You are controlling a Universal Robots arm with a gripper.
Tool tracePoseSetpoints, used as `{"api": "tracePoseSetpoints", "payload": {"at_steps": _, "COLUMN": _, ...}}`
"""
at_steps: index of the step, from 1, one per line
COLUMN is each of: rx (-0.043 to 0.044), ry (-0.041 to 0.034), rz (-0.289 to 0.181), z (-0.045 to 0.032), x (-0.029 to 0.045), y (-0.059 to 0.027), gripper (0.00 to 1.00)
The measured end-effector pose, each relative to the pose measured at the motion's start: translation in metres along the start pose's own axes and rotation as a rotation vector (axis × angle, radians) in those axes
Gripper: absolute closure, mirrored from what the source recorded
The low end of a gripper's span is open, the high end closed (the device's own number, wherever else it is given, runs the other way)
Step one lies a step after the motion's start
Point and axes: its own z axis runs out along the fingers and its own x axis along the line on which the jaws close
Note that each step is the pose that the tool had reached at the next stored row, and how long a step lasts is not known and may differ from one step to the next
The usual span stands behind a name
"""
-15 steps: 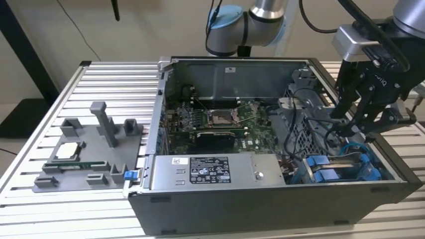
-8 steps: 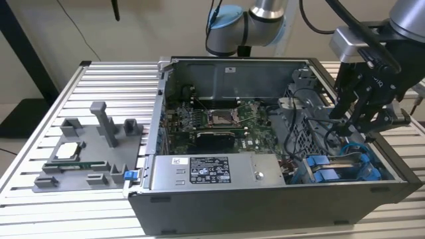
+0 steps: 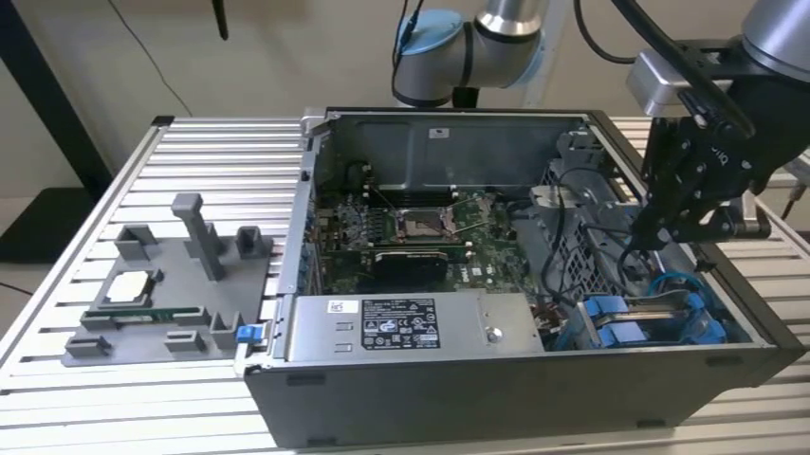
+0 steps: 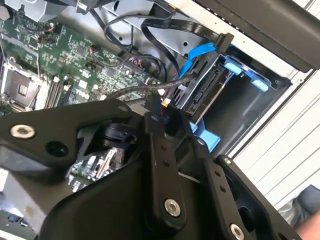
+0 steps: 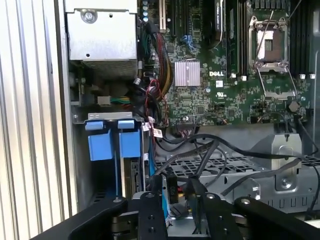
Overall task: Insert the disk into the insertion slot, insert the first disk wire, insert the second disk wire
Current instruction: 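Insert the first disk wire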
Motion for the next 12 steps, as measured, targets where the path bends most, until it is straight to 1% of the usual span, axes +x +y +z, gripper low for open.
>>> {"api": "tracePoseSetpoints", "payload": {"at_steps": 9, "rx": 0.001, "ry": -0.0017, "rz": 0.008, "z": -0.0003, "x": 0.0, "y": 0.0001, "gripper": 1.0}}
{"api": "tracePoseSetpoints", "payload": {"at_steps": 10, "rx": 0.001, "ry": -0.0007, "rz": 0.008, "z": -0.0004, "x": 0.0, "y": 0.0001, "gripper": 1.0}}
{"api": "tracePoseSetpoints", "payload": {"at_steps": 12, "rx": 0.0016, "ry": 0.007, "rz": 0.008, "z": -0.0004, "x": -0.0001, "y": 0.0001, "gripper": 1.0}}
